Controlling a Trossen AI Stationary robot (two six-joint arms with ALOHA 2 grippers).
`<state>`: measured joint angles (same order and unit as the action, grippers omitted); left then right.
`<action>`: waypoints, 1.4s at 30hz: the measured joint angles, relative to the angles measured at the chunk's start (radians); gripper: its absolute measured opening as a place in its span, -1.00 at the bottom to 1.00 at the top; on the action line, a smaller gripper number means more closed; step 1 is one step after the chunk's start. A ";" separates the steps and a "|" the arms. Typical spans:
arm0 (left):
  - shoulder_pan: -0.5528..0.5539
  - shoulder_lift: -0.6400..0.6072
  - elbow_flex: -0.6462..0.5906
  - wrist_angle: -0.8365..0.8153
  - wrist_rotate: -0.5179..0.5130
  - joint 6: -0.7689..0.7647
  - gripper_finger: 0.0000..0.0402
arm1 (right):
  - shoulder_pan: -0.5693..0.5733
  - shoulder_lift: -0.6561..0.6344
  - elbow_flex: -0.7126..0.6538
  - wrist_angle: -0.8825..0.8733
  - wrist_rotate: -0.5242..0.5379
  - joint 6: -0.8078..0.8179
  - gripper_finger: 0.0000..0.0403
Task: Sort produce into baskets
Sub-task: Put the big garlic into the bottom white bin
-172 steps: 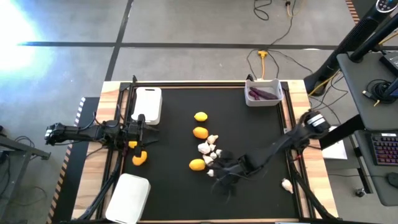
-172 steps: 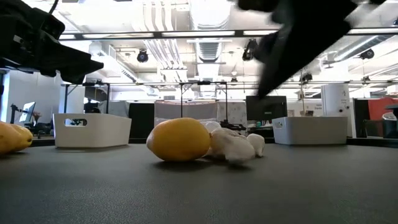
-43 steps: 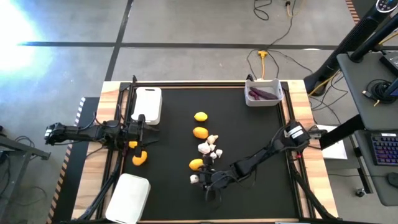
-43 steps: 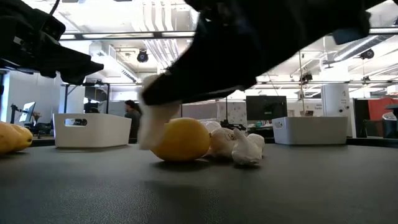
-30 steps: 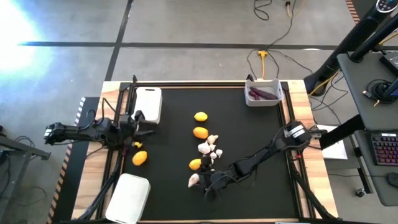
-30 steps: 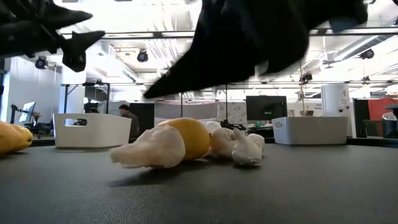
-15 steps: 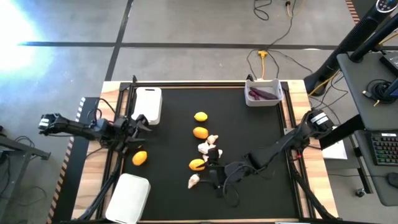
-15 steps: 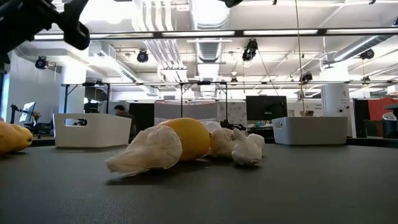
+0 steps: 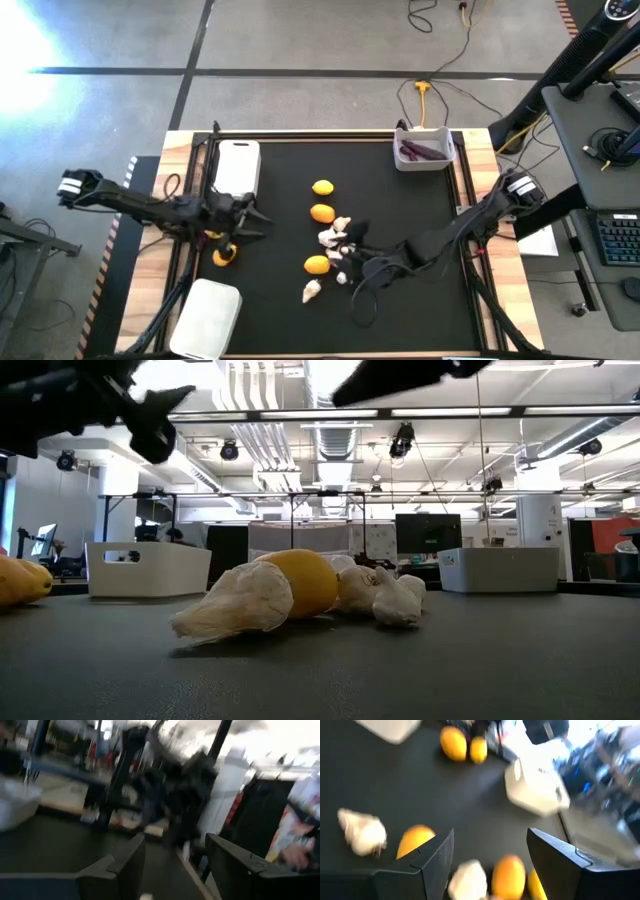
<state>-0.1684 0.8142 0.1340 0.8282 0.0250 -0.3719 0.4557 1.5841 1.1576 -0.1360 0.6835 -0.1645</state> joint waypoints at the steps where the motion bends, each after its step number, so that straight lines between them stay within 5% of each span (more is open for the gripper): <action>1: 0.000 0.032 0.009 -0.018 -0.001 0.000 -0.05 | -0.003 -0.011 0.000 -0.060 -0.001 0.055 0.20; 6: 0.000 0.202 0.062 -0.032 -0.014 -0.004 -0.04 | -0.012 -0.039 0.000 -0.270 0.001 0.245 0.20; 14: -0.029 0.503 0.209 -0.044 -0.016 -0.049 0.22 | -0.017 -0.039 -0.018 -0.300 0.056 0.311 0.28; 21: -0.189 0.753 0.366 -0.098 -0.015 -0.355 0.29 | -0.030 -0.044 -0.040 -0.299 0.137 0.321 0.34; 33: -0.426 1.017 0.747 -0.678 -0.091 -0.567 0.19 | -0.069 -0.044 -0.102 -0.297 0.235 0.389 0.31; 42: -0.436 1.116 0.877 -0.705 -0.102 -0.549 0.19 | -0.041 -0.037 -0.186 -0.292 0.234 0.501 0.29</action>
<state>-0.6048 1.9303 1.0114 0.1228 -0.0766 -0.9210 0.4144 1.5467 0.9717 -0.4280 0.9176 0.3364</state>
